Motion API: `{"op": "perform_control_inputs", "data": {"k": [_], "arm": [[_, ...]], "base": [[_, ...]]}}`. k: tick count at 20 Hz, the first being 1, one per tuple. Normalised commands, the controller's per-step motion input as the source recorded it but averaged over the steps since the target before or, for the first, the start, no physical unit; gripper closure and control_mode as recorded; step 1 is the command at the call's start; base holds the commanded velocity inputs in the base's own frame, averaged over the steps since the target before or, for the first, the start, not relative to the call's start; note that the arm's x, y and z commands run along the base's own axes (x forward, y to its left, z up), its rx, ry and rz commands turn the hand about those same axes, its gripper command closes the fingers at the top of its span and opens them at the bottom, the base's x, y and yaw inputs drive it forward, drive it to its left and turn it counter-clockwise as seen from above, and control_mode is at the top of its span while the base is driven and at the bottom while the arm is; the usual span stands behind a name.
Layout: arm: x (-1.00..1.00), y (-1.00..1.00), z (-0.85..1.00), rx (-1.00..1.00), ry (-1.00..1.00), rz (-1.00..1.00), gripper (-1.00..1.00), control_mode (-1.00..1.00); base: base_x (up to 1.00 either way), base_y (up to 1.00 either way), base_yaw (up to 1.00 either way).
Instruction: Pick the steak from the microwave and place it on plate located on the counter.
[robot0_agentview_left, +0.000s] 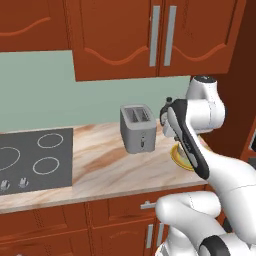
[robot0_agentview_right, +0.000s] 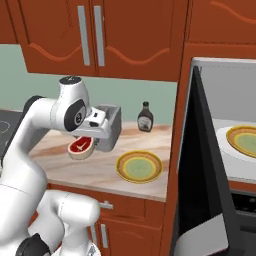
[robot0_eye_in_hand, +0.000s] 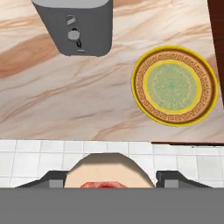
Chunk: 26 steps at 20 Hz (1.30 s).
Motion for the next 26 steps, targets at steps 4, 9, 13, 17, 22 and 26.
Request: {"op": "perform_control_inputs", "data": {"k": [4,9,13,17,22,26], "arm": [[0.00,0.00,0.00,0.00,0.00,0.00,1.00,1.00],[0.50,-0.17,-0.27,0.00,0.00,-0.16,1.00,-1.00],[0.75,-0.24,-0.47,0.00,0.00,-0.22,1.00,-1.00],[0.96,-0.19,-0.56,0.00,0.00,-0.22,1.00,-1.00],[0.91,-0.28,-0.71,0.01,0.01,-0.19,1.00,-1.00],[0.69,-0.30,-0.67,0.00,0.02,-0.15,1.00,-1.00]], "base": [[0.04,-0.33,-0.12],[0.06,-0.06,-0.04],[0.00,0.00,0.00],[0.00,0.00,0.00],[0.00,0.00,0.00],[0.00,0.00,0.00]]}}
